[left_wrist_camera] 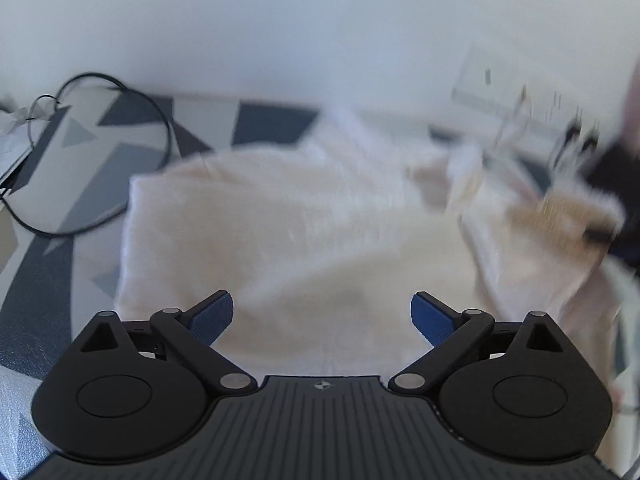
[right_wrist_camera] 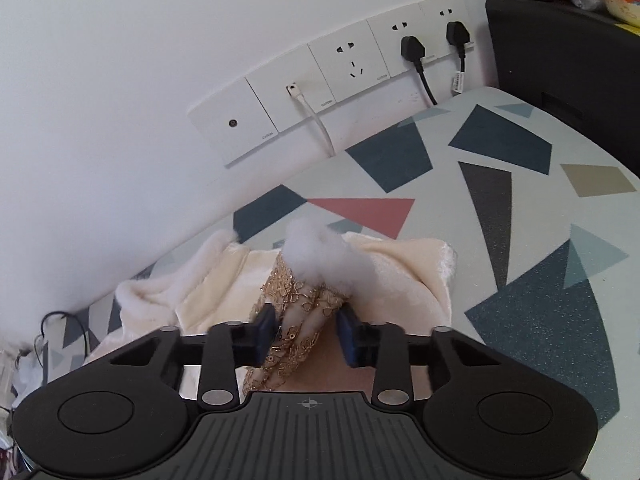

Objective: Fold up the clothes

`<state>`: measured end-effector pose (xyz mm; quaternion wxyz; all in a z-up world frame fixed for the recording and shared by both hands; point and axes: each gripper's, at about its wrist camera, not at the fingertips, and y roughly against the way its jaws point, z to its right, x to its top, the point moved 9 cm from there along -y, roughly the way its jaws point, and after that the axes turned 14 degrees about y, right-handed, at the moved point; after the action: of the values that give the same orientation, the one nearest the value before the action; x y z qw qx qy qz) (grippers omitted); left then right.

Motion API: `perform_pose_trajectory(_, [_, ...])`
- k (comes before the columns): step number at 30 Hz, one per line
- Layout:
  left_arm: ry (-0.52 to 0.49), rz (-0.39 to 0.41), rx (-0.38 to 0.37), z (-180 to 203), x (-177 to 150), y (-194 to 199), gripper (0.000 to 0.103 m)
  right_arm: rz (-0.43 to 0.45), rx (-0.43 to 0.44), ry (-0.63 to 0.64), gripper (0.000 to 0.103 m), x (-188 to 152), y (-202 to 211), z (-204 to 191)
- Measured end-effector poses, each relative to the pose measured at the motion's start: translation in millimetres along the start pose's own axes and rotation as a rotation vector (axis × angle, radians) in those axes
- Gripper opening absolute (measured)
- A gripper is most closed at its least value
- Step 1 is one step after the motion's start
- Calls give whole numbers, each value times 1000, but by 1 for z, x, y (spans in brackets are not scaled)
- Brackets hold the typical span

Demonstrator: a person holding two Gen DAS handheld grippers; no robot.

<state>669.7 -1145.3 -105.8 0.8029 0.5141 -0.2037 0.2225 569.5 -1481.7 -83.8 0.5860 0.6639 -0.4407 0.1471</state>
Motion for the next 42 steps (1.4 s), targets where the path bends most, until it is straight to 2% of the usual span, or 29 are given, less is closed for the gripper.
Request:
perform_pose_trajectory(3, [211, 15, -123, -25, 33, 25, 99, 64, 5, 94, 12, 14, 6, -23])
perform_pose_trajectory(6, [404, -13, -246, -54, 58, 42, 99, 186, 46, 343, 12, 31, 17, -82])
perform_pose_trajectory(8, [491, -23, -295, -69, 65, 47, 101, 216, 137, 506, 12, 25, 17, -130])
perform_pose_trajectory(11, [595, -37, -332, -91, 69, 49, 101, 194, 286, 708, 12, -3, 8, -196])
perform_pose_trajectory(12, [613, -50, -322, -95, 66, 45, 101, 167, 325, 760, 12, -18, 1, -214])
perform_pose_trajectory(15, [668, -98, -302, -108, 50, 34, 101, 57, 402, 866, 12, -65, -23, -250])
perform_pose_trajectory(18, [721, -145, -300, -114, 35, 22, 101, -38, 424, 907, 16, -99, -39, -264])
perform_pose_trajectory(20, [738, -167, -307, -114, 29, 17, 101, -57, 434, 898, 18, -104, -37, -262])
perform_pose_trajectory(22, [743, -190, -315, -110, 26, 12, 101, -69, 457, 868, 25, -106, -31, -257])
perform_pose_trajectory(23, [742, -203, -322, -107, 26, 9, 101, -73, 479, 840, 35, -105, -25, -254])
perform_pose_trajectory(24, [738, -217, -331, -102, 25, 6, 101, -78, 501, 811, 40, -103, -18, -250])
perform_pose_trajectory(26, [718, -247, -353, -89, 23, -1, 101, -75, 491, 765, 40, -98, -10, -237])
perform_pose_trajectory(31, [638, -316, -335, -62, 13, -20, 101, -73, 393, 627, 40, -87, 11, -179])
perform_pose_trajectory(36, [630, -349, -279, -56, 4, -38, 101, -87, 276, 491, 40, -89, 25, -119])
perform_pose_trajectory(40, [626, -315, -265, -49, 8, -43, 100, -95, 187, 386, 42, -99, 35, -77])
perform_pose_trajectory(42, [643, -307, -250, -49, 9, -46, 93, -85, 131, 345, 44, -102, 38, -58])
